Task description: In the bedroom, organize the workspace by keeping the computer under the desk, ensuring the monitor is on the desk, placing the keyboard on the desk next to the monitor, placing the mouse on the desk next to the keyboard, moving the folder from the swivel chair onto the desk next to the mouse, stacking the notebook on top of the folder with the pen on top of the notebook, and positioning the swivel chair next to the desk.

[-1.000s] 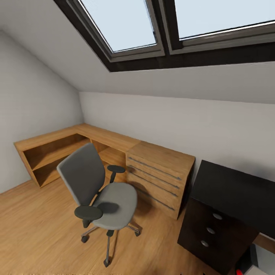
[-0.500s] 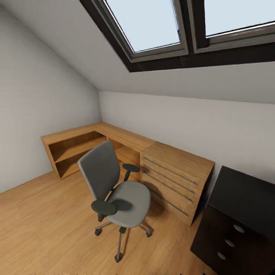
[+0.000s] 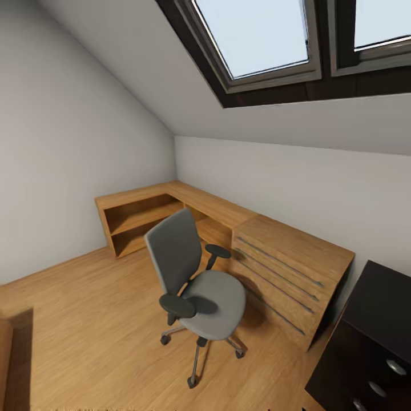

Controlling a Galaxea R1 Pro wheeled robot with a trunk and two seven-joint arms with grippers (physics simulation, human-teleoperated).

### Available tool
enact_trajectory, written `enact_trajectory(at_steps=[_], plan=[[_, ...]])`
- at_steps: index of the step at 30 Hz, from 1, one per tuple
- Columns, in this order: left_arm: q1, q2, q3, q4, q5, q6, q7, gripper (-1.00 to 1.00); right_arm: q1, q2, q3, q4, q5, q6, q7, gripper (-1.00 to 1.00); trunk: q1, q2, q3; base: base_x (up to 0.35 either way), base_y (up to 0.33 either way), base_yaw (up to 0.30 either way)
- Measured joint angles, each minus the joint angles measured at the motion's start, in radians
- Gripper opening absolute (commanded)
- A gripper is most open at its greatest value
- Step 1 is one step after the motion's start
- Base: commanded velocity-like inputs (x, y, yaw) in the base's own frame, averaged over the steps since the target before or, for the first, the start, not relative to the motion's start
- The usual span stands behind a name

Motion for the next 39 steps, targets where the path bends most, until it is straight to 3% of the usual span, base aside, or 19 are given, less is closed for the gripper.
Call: enact_trajectory(at_steps=[20, 39], plan=[[0.0, 0.0, 0.0, 0.0, 0.0, 0.0, 0.0, 1.0, 0.0, 0.002, 0.0, 0.0, 0.0, 0.001, 0.004, 1.0, 0.0, 0.0, 0.0, 0.196, 0.172, 0.285], [0.0, 0.0, 0.0, 0.006, 0.0, 0.001, 0.0, 1.0, 0.0, 0.003, 0.0, 0.0, 0.001, 0.024, 0.006, 1.0, 0.0, 0.0, 0.0, 0.019, 0.016, 0.285]])
